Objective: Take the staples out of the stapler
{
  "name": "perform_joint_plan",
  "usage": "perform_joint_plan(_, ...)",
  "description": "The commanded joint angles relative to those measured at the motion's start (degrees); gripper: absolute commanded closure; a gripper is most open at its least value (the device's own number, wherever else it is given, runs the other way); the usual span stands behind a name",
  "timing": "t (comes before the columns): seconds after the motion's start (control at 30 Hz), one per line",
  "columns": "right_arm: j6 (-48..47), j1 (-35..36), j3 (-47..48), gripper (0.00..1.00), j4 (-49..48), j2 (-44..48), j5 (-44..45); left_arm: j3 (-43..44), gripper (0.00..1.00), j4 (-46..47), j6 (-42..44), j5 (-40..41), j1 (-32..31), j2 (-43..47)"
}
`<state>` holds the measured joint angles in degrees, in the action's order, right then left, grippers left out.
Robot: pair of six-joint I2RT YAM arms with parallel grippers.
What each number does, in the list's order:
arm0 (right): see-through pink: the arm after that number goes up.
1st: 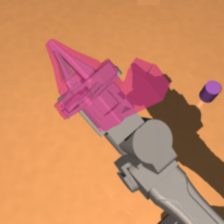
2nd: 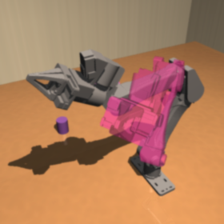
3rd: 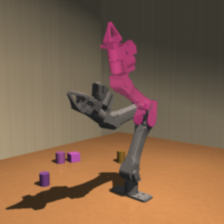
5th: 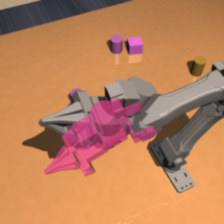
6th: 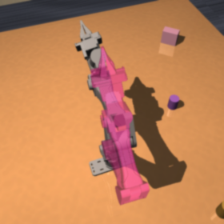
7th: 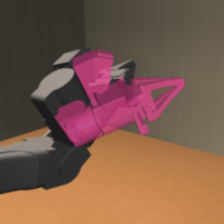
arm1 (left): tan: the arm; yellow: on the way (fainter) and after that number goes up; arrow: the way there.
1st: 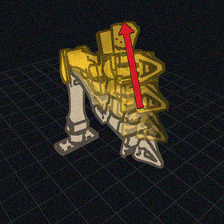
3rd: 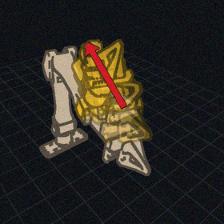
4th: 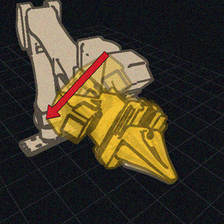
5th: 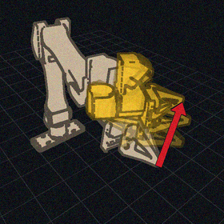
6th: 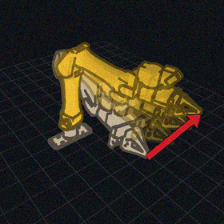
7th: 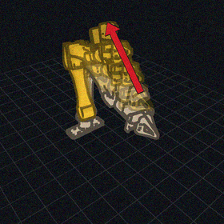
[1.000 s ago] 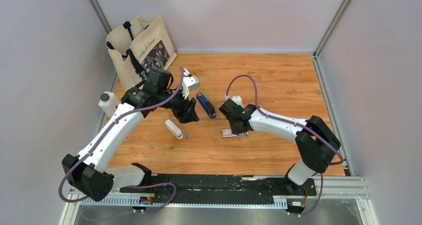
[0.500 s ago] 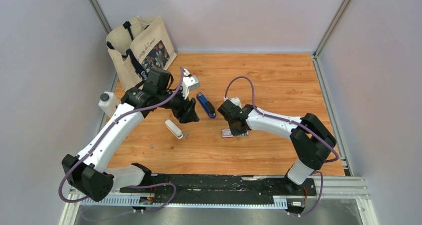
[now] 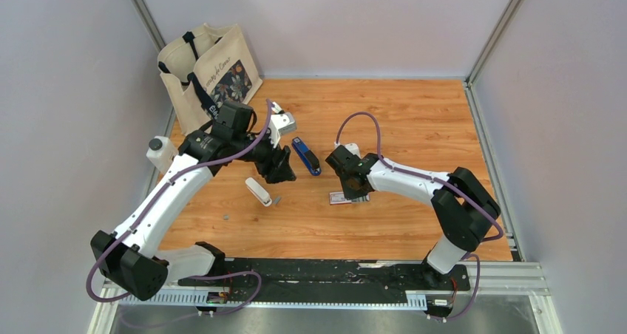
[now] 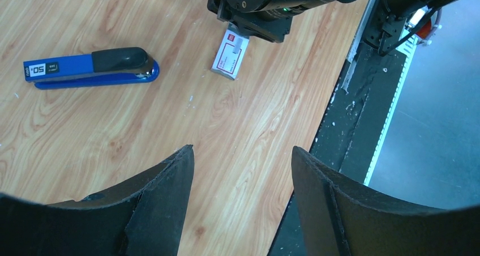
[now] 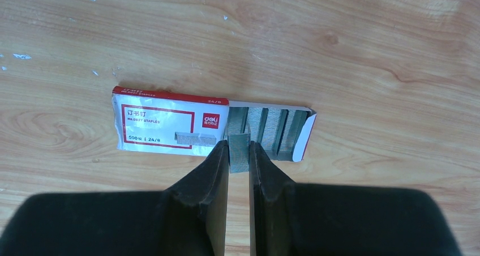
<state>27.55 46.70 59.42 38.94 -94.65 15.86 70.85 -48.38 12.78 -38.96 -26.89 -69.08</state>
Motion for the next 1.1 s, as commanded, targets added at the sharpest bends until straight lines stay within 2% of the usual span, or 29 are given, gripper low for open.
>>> perform_joint_plan(0.0, -0.66, -0.2, 1.05, 0.85, -1.67, -0.09, -0.21, -0.54, 0.28, 0.83, 1.55, -1.47, 0.26, 1.93)
perform_joint_plan(0.2, -0.66, -0.2, 0.79, 0.84, -1.76, -0.27, -0.39, -0.45, 0.28, 0.92, 1.55, -1.38, 0.26, 1.84)
perform_joint_plan(0.47, -0.74, -0.47, 0.44, 0.76, -1.94, -0.62, -0.12, -0.36, 0.28, 0.83, 1.37, -1.47, 0.26, 1.93)
perform_joint_plan(0.8, -0.92, -1.08, 0.0, 0.76, -2.29, -0.89, -0.83, -0.36, 0.28, 0.83, 1.2, -1.65, 0.26, 2.11)
perform_joint_plan(0.9, -1.01, -1.08, 0.0, 0.72, -2.29, -0.97, -1.0, -0.36, 0.28, 0.74, 1.29, -1.82, 0.26, 2.11)
perform_joint_plan(1.07, -1.1, -1.08, -0.44, 0.71, -2.81, 0.43, -1.27, -0.45, 0.28, 0.92, 1.02, -1.91, 0.26, 2.02)
